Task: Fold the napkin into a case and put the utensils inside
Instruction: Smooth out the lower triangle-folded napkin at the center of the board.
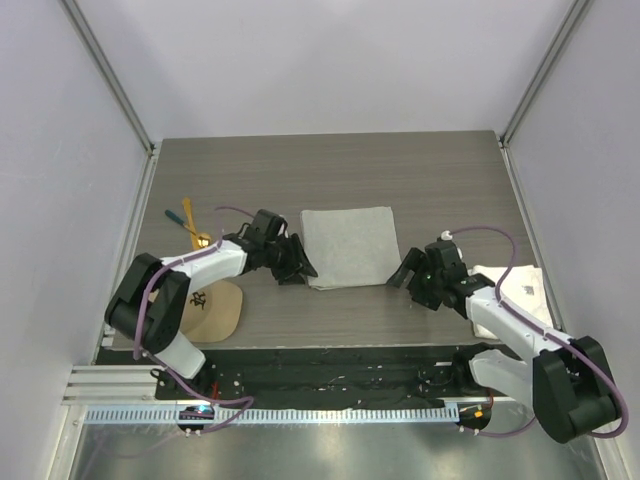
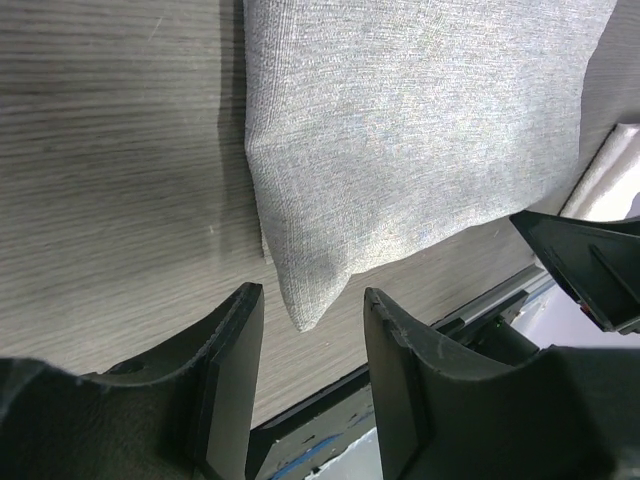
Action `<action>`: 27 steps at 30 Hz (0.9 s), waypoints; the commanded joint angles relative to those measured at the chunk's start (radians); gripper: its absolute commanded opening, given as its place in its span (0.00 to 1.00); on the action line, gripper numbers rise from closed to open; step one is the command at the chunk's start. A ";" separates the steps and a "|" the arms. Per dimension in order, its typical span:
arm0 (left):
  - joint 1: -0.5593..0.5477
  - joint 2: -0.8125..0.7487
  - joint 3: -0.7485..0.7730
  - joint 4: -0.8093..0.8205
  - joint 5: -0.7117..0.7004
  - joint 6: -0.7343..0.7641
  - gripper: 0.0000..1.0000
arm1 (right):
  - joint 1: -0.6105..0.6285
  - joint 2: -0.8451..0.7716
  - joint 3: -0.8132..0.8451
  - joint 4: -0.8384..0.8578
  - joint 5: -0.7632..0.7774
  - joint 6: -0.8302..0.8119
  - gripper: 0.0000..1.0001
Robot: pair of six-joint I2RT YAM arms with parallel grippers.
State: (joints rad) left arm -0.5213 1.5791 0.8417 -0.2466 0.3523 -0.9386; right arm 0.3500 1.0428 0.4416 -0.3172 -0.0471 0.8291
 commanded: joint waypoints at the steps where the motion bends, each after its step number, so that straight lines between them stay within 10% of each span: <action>1: 0.003 0.022 0.030 0.058 0.039 -0.008 0.48 | -0.016 0.052 -0.001 0.121 -0.077 0.044 0.85; 27: 0.003 -0.010 0.028 0.171 0.063 -0.035 0.01 | -0.089 0.249 0.111 0.279 -0.175 0.133 0.15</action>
State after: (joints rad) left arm -0.5213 1.6238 0.8455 -0.1596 0.3862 -0.9661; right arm 0.2821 1.2907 0.5171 -0.0738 -0.2092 0.9550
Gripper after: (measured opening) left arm 0.038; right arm 0.169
